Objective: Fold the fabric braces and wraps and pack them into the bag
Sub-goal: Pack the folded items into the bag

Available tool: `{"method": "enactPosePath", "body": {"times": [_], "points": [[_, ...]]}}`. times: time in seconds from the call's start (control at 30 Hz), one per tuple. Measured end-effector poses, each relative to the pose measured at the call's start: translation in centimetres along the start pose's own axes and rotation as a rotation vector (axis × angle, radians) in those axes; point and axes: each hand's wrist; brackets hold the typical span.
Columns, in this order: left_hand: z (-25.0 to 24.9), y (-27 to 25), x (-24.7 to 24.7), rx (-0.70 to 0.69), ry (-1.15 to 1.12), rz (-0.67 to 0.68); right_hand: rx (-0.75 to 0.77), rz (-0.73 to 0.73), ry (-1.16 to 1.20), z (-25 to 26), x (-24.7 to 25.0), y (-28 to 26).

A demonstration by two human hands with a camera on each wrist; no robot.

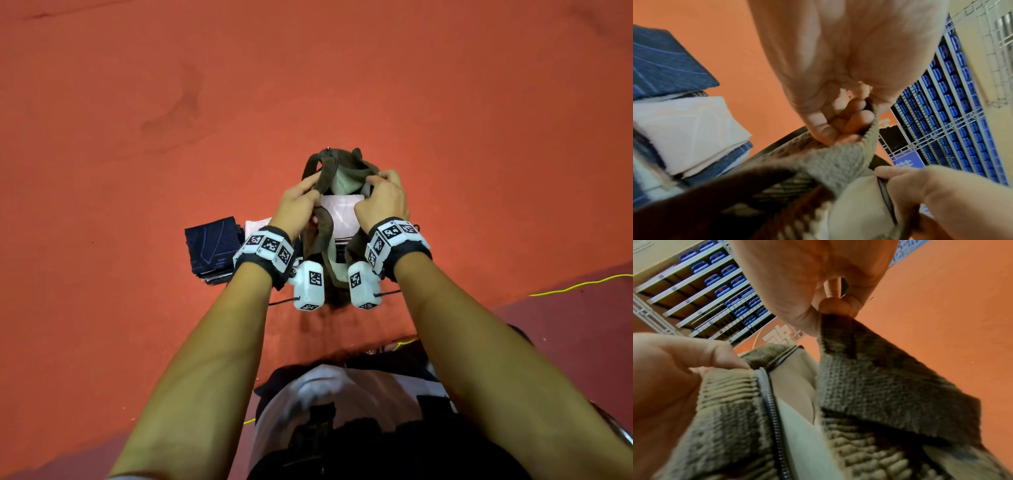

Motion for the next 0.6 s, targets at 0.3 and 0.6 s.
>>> {"method": "enactPosePath", "body": {"times": [0.3,0.6], "points": [[-0.1,-0.8,0.3,0.030,0.028,-0.007,-0.063,-0.128,0.044,-1.8,2.7,0.4],[3.4,-1.7,0.2,0.182,0.085,0.041,-0.080,0.041,-0.023,-1.9,0.2,-0.6]]}}
Point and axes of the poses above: each hand's wrist, its own y-axis towards the middle knuckle, its own x-axis out of the back of the hand, z = x × y, and after that the axes turned 4 degrees about -z, right-handed
